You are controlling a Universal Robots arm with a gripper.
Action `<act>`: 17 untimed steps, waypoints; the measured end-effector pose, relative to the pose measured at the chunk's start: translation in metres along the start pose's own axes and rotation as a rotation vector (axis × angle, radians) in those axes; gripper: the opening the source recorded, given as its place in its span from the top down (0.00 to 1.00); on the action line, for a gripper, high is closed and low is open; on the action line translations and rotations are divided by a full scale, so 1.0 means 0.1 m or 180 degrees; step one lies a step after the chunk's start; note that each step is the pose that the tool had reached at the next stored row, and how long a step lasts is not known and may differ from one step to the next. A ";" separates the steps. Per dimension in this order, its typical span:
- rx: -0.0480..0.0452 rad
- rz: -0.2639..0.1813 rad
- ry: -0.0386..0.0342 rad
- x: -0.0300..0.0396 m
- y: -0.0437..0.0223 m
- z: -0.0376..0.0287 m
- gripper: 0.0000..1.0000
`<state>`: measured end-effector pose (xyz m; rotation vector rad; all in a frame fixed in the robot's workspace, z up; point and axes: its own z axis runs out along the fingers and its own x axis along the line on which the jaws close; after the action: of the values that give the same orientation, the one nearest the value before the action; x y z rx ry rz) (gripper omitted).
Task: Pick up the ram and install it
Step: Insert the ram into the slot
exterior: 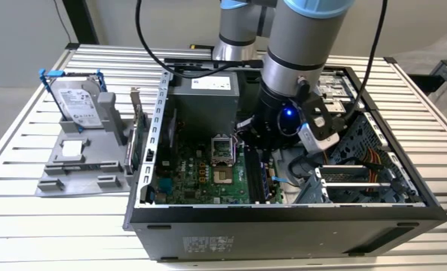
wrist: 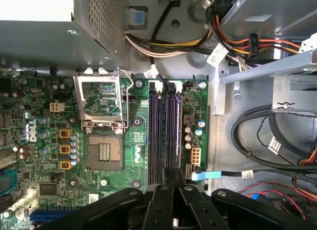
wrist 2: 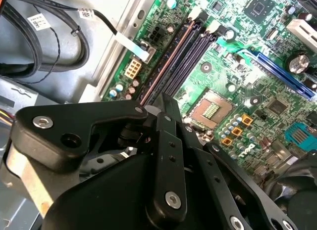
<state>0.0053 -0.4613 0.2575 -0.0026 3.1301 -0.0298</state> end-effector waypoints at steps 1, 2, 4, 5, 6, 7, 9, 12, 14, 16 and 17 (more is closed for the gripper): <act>0.0000 0.0000 0.0000 0.002 0.000 -0.002 1.00; 0.0000 0.0000 0.0000 0.005 0.000 -0.003 1.00; 0.0000 0.0000 0.0000 0.010 0.000 -0.006 1.00; 0.0000 0.0000 0.0000 0.012 0.000 -0.008 1.00; 0.0000 0.0000 0.0000 0.015 0.000 -0.010 1.00; 0.0000 0.0000 0.0000 0.017 0.000 -0.011 1.00; 0.0000 0.0000 0.0000 0.022 0.000 -0.015 1.00; 0.0000 0.0000 0.0000 0.029 0.000 -0.019 1.00; 0.0000 0.0000 0.0000 0.034 0.000 -0.023 1.00; 0.0000 0.0000 0.0000 0.047 -0.001 -0.031 1.00; 0.0000 -0.0002 0.0000 0.047 -0.001 -0.031 1.00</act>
<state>0.0006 -0.4614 0.2606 -0.0037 3.1301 -0.0299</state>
